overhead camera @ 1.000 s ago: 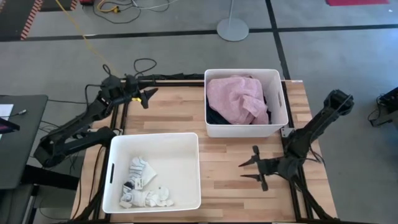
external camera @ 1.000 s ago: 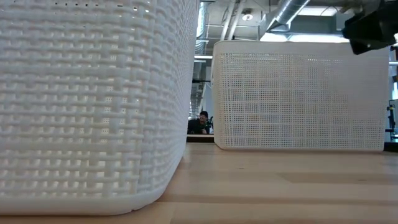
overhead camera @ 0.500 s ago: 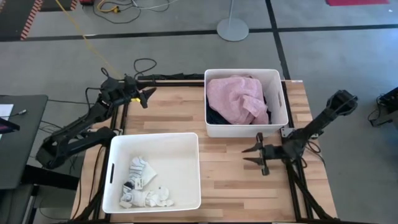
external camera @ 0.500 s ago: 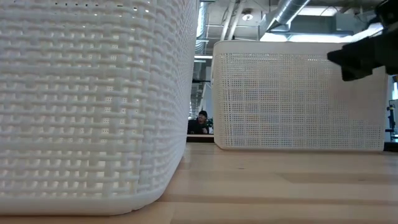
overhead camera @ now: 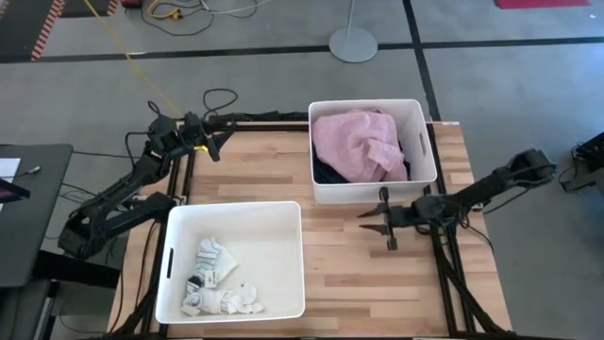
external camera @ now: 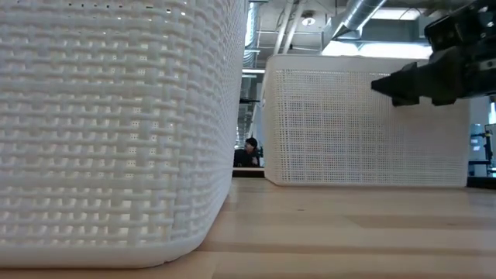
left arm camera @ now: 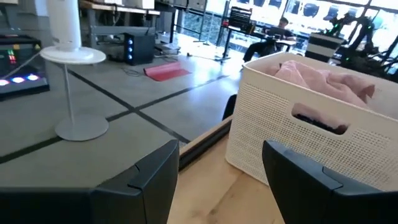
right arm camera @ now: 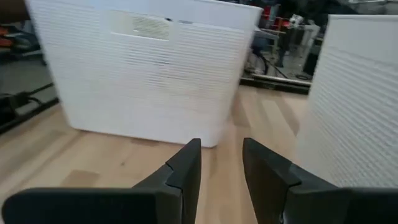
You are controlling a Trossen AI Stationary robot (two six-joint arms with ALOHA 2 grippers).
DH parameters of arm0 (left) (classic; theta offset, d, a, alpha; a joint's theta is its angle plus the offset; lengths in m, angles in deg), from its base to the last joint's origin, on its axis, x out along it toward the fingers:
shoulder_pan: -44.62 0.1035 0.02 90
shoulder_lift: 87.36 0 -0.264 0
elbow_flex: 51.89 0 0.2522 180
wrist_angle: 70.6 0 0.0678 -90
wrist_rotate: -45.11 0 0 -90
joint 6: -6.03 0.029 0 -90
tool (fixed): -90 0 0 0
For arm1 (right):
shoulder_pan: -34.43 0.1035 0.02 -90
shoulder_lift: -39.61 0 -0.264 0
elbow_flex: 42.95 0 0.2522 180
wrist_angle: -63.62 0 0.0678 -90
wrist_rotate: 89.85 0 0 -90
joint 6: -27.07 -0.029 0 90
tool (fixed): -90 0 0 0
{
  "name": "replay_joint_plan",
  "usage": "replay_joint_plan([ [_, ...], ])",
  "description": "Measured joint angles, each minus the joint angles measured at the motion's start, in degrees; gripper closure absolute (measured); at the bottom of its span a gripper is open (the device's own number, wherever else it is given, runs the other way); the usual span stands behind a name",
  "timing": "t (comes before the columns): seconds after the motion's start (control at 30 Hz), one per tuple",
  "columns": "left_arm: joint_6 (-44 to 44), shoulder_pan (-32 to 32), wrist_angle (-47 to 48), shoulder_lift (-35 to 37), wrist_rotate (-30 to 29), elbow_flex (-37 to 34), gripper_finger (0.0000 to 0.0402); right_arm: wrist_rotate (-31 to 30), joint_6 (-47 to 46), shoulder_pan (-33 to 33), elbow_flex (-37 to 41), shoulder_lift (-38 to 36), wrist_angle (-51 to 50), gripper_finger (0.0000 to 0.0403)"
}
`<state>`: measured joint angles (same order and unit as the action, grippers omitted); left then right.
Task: Sort clothes
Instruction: Return to Home Position
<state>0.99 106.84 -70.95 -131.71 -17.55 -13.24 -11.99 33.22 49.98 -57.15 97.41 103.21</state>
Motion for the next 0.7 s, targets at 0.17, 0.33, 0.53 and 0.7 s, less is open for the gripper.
replay_joint_plan([
  [0.17, -1.18, 0.0, -8.63, -0.52, -0.64, -5.12, 0.0178, 0.24, 0.36, -1.35, 0.02, -0.02, -0.39, 0.0267],
  [0.33, -13.06, 0.0, -31.69, -0.61, -2.91, -17.71, 0.0178, 0.28, -0.36, -1.18, 0.04, -0.02, -0.26, 0.0267],
  [0.53, -13.76, 0.01, -31.37, -0.3, -4.15, -19.99, 0.0178, 0.26, -1.77, -0.72, 0.04, -0.02, -0.44, 0.0267],
  [0.7, -7.41, 1.41, -23.01, -0.24, -6.2, -17.77, 0.0178, 0.26, -2.18, -0.7, 0.07, -0.02, 0.0, 0.0267],
])
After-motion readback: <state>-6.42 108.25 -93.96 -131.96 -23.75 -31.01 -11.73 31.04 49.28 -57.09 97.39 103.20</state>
